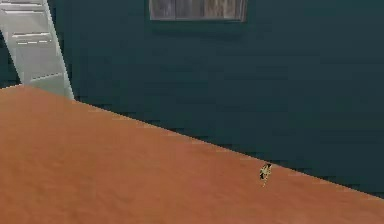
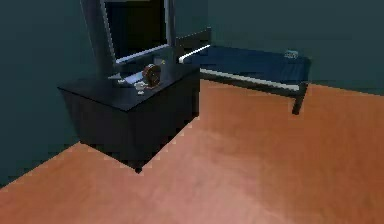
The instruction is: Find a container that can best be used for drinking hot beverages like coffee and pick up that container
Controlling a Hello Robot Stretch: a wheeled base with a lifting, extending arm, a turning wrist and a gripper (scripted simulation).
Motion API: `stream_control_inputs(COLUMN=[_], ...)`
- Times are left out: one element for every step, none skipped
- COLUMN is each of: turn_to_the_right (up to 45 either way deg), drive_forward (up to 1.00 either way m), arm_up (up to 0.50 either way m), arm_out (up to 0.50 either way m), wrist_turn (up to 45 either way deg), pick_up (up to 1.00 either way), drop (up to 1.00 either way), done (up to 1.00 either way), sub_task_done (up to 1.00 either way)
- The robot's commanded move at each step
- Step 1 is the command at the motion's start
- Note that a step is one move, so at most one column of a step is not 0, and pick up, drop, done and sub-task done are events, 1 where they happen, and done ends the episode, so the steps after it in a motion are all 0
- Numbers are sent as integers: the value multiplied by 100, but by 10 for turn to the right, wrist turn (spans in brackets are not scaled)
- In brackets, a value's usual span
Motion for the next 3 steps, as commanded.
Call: stream_control_inputs(turn_to_the_right=[450, 450, 90], drive_forward=[0, 0, 0], arm_up=[0, 0, 0], arm_out=[0, 0, 0], wrist_turn=[0, 0, 0], pick_up=[0, 0, 0], drop=[0, 0, 0], done=[0, 0, 0], sub_task_done=[0, 0, 0])
